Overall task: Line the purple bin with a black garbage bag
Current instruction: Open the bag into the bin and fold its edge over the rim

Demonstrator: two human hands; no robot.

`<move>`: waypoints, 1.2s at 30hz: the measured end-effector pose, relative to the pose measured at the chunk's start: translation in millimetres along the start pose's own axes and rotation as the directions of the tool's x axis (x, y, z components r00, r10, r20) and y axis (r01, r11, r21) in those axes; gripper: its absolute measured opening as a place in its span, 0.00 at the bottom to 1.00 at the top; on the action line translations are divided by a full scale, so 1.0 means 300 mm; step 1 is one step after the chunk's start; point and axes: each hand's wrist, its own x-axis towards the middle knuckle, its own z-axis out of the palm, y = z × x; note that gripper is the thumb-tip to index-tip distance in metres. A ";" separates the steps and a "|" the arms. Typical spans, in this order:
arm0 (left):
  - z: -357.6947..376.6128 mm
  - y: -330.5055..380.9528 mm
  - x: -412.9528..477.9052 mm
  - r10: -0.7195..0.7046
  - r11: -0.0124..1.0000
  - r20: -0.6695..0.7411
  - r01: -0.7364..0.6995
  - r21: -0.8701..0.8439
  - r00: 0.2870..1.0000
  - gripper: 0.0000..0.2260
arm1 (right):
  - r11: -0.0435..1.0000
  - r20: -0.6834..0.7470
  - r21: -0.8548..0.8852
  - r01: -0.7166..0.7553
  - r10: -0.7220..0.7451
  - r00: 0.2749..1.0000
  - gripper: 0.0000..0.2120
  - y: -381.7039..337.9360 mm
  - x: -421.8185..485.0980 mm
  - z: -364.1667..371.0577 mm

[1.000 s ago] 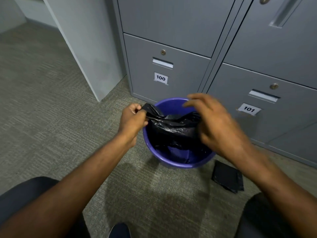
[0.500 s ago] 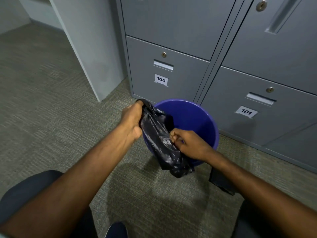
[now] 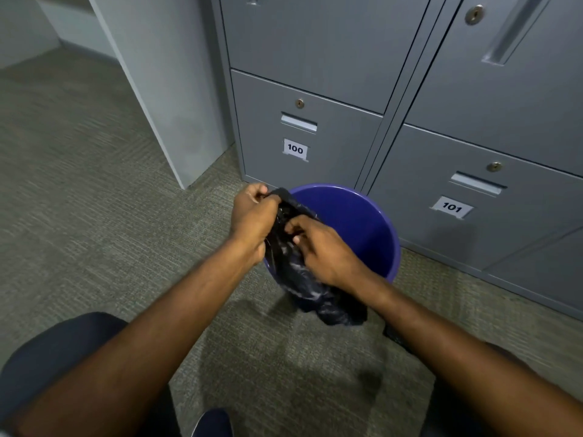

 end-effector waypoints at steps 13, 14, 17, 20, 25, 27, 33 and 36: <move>-0.104 0.073 -0.005 0.212 -0.039 0.657 -0.666 0.745 0.723 0.28 | 0.810 0.201 -0.575 0.116 0.002 0.979 0.39 0.401 -0.076 -0.343; -0.105 0.070 0.000 0.208 -0.050 0.632 -0.637 0.769 0.747 0.37 | 0.785 0.235 -0.604 0.137 0.011 0.972 0.37 0.413 -0.092 -0.369; -0.122 0.063 0.016 0.185 -0.075 0.560 -0.557 0.827 0.807 0.56 | 0.700 0.335 -0.678 0.225 0.021 0.942 0.34 0.441 -0.130 -0.415; -0.152 0.027 0.034 0.151 -0.163 0.552 -0.530 0.832 0.820 0.65 | 0.632 0.398 -0.714 0.301 0.012 0.917 0.43 0.440 -0.159 -0.431; -0.178 -0.039 0.004 0.114 -0.137 0.607 -0.592 0.794 0.787 0.69 | 0.570 0.398 -0.727 0.384 -0.106 0.911 0.39 0.470 -0.195 -0.452; -0.183 -0.079 -0.030 0.097 -0.123 0.635 -0.624 0.772 0.766 0.69 | 0.563 0.388 -0.742 0.364 -0.081 0.918 0.41 0.497 -0.209 -0.457; -0.177 -0.215 -0.110 0.066 -0.150 0.676 -0.663 0.734 0.734 0.76 | 0.560 0.388 -0.765 0.318 0.006 0.922 0.51 0.607 -0.248 -0.419; -0.187 -0.291 -0.122 0.058 -0.284 0.705 -0.665 0.691 0.707 0.70 | 0.584 0.386 -0.750 0.312 0.003 0.922 0.56 0.622 -0.250 -0.395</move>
